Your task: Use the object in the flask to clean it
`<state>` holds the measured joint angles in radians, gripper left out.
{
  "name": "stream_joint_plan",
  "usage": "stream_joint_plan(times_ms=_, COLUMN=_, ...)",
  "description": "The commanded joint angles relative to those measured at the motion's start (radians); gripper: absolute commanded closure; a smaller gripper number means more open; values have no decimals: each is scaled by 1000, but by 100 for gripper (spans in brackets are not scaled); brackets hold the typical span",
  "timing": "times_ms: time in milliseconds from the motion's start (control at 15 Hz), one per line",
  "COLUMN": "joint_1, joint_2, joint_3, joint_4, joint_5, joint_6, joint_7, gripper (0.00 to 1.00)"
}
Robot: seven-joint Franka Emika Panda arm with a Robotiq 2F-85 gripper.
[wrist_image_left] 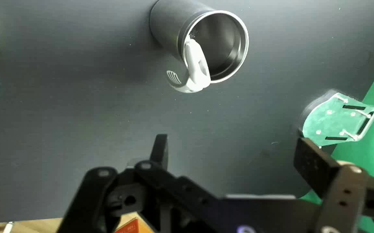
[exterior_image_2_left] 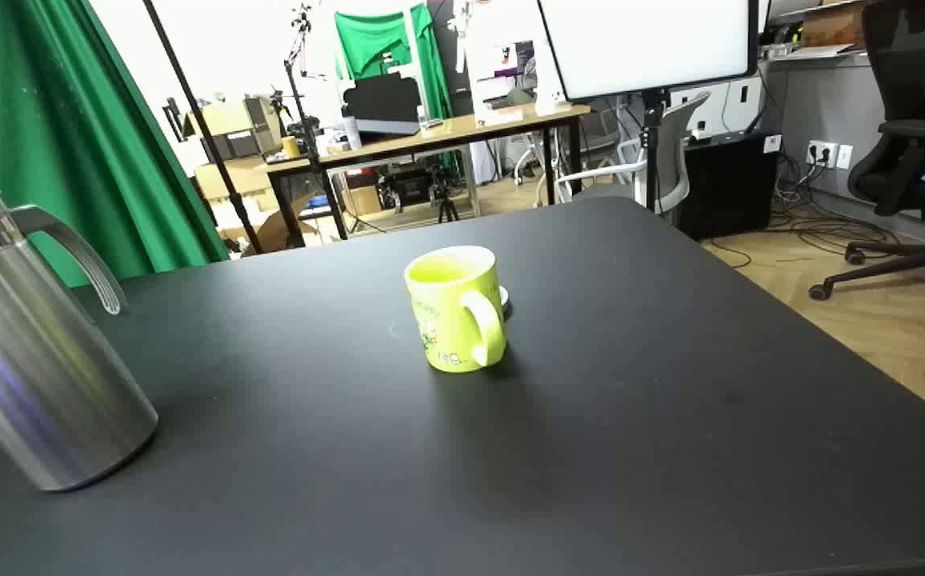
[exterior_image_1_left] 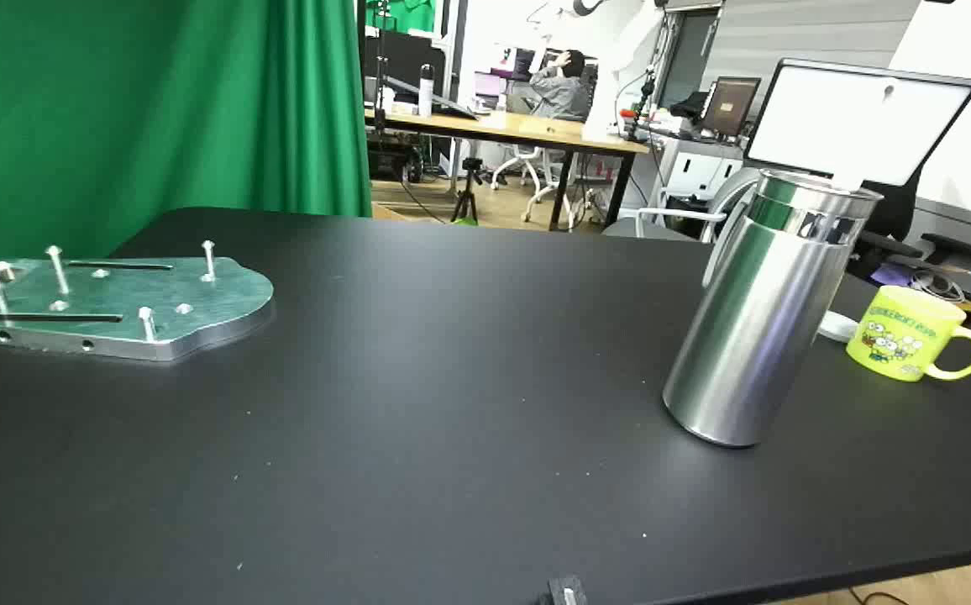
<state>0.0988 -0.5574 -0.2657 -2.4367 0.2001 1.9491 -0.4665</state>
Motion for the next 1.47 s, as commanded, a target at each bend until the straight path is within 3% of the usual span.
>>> stream_joint_plan(times_ms=0, joint_1=-27, joint_2=4, joint_3=23, joint_4=3, joint_5=14, joint_6=-5, joint_7=-12, gripper=0)
stream_joint_plan(times_ms=600, joint_1=-27, joint_2=4, joint_3=22, joint_4=4, joint_5=13, joint_6=-5, joint_7=-13, gripper=0)
stream_joint_plan(times_ms=733, joint_1=13, joint_2=27, joint_3=-16, joint_4=34, joint_5=21, joint_6=-104, joint_7=-154, gripper=0)
stream_joint_plan(times_ms=1067, joint_1=0, joint_2=94, joint_3=-42, joint_4=100, joint_5=41, joint_6=-294, joint_7=-433, gripper=0)
stream_joint_plan(times_ms=1267, joint_1=-31, joint_2=151, joint_3=-25, joint_4=166, joint_5=-38, joint_6=-420, joint_7=-571, gripper=0)
stream_joint_plan(times_ms=1400, joint_1=-53, joint_2=181, joint_3=0, joint_4=206, joint_5=-119, joint_6=-441, joint_7=-636, gripper=0)
